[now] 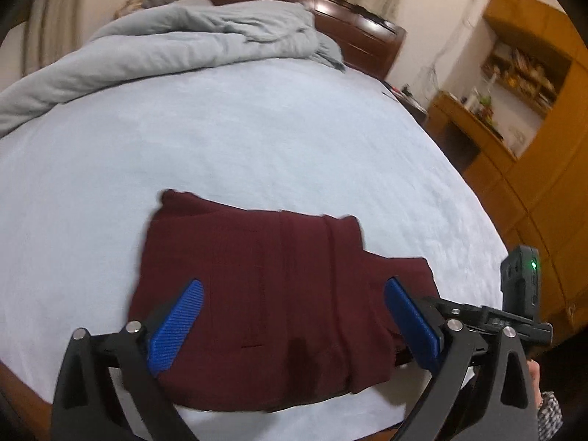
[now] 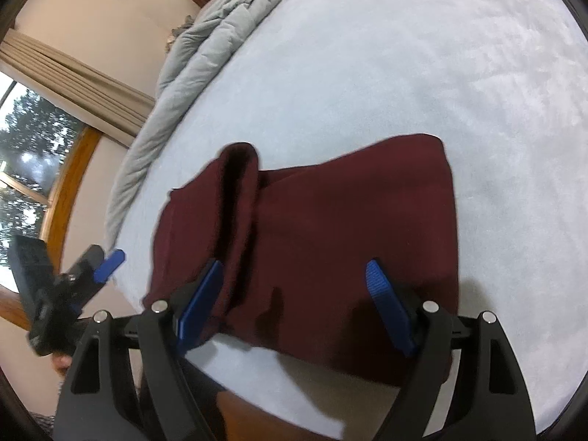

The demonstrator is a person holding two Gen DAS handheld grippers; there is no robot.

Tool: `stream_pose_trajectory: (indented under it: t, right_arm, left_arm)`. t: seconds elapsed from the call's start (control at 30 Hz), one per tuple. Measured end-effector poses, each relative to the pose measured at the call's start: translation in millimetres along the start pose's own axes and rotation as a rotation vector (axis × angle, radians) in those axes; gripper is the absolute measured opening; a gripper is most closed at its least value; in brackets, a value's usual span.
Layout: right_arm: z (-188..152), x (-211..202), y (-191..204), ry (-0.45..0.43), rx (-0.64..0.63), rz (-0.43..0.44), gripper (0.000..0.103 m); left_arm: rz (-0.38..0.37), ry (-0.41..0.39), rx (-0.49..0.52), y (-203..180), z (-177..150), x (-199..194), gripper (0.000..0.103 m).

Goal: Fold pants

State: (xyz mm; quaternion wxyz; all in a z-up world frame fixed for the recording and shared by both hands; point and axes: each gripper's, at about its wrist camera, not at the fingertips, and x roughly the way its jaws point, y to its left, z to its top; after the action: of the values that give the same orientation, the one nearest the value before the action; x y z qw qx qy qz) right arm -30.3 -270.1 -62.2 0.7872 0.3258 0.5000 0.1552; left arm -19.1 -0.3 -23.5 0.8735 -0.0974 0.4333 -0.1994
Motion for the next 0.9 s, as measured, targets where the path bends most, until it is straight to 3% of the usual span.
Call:
stream_pose_trajectory:
  t: [0.2,0.3,0.37,0.5,0.63,0.7,0.77,0.9]
  right_arm:
    - [1.8,-6.8,37.0,0.066,-0.02,0.219,0.081]
    - [-0.3,1.1,57.8,0.128,-0.018,0.3,0.08]
    - [-2.0,10.3,70.4,0.169,-0.036,0.301,0.077]
    - [-3.6,34.9,81.6,0.227,-0.059,0.208,0.072]
    - [-4.9,68.1,83.8,0.315,-0.061,0.132,0.056]
    - [-5.5,76.4,87.3,0.319,-0.088,0.105,0.039]
    - [-5.5,74.4,90.7,0.323,-0.091,0.137,0.022]
    - [-2.3,41.9,105.8,0.251,-0.159,0.165,0.018]
  left_arm:
    - [0.086,-0.024,-0.058,44.5,-1.0,-16.6,0.099]
    - [0.087,-0.016,-0.101,60.4,-4.1,-14.3,0.099]
    - [0.079,-0.002,-0.138,69.9,-6.2,-9.7,0.099]
    - [0.055,0.0,-0.192,82.7,-11.6,-5.7,0.099]
    - [0.044,0.008,-0.207,89.6,-12.7,-3.5,0.099]
    - [0.036,0.008,-0.216,93.2,-13.2,-2.6,0.099]
    - [0.036,0.01,-0.232,96.7,-13.7,-1.6,0.099]
    - [0.018,0.004,-0.254,99.9,-14.5,-4.2,0.099]
